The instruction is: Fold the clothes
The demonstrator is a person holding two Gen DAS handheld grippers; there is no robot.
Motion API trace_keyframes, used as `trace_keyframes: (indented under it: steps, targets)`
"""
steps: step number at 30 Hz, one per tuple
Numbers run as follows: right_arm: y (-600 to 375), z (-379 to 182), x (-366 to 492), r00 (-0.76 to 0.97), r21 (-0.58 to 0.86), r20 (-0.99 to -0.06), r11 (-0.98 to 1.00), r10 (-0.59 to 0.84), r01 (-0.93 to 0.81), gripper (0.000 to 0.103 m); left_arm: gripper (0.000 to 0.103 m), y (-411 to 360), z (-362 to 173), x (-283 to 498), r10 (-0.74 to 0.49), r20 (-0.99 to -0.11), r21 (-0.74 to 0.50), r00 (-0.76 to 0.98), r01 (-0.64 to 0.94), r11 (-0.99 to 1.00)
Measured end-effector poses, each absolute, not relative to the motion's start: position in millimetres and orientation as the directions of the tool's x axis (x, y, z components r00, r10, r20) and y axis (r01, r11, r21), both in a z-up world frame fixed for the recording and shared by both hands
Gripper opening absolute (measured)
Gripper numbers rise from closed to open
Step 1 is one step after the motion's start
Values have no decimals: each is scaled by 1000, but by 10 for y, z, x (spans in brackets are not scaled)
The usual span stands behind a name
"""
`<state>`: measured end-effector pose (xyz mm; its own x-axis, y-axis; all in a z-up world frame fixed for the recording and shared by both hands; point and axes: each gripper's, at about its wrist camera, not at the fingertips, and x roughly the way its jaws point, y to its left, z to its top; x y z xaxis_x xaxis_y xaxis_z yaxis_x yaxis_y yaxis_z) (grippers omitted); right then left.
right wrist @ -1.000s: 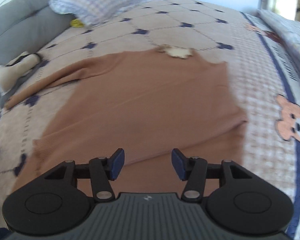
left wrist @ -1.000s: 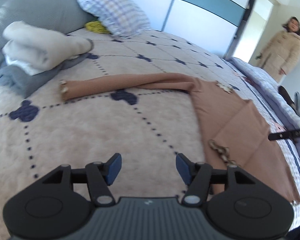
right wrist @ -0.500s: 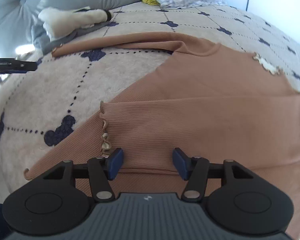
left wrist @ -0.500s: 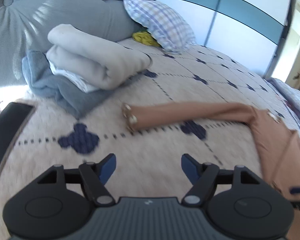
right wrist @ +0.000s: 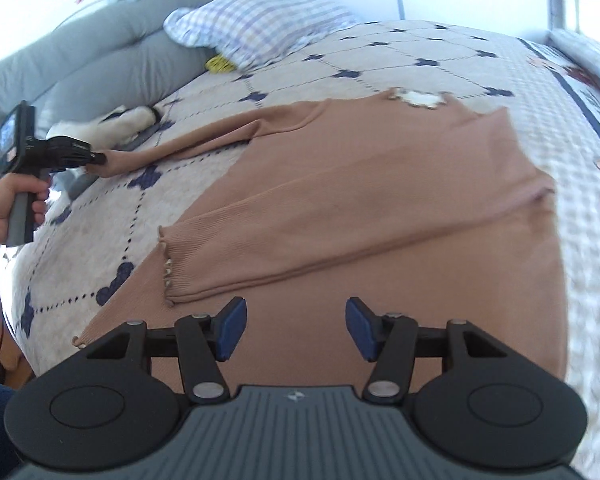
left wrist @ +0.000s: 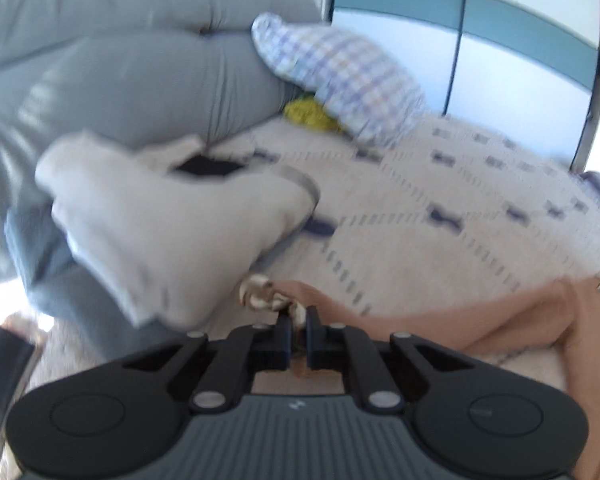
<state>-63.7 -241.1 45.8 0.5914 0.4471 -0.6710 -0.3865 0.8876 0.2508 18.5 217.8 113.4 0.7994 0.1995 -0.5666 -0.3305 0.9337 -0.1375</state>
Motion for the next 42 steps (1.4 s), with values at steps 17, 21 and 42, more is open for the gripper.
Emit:
trace_keyframes:
  steps: [17,21,42]
  targets:
    - [-3359,347,-742,709,594,-536,801,457,-67,58,71,156,2341,-985,-542,-298,-323,785,451,832]
    - [-3507,267,-765,714,614,-538,789,448,-33,58,71,390,1913,-802,-441,-439,-336,783,313,889]
    - [-3294,916,-453,817,451,-420,872,396,-191,5,69,448,848,-342,-375,-583,-317,721,223,922]
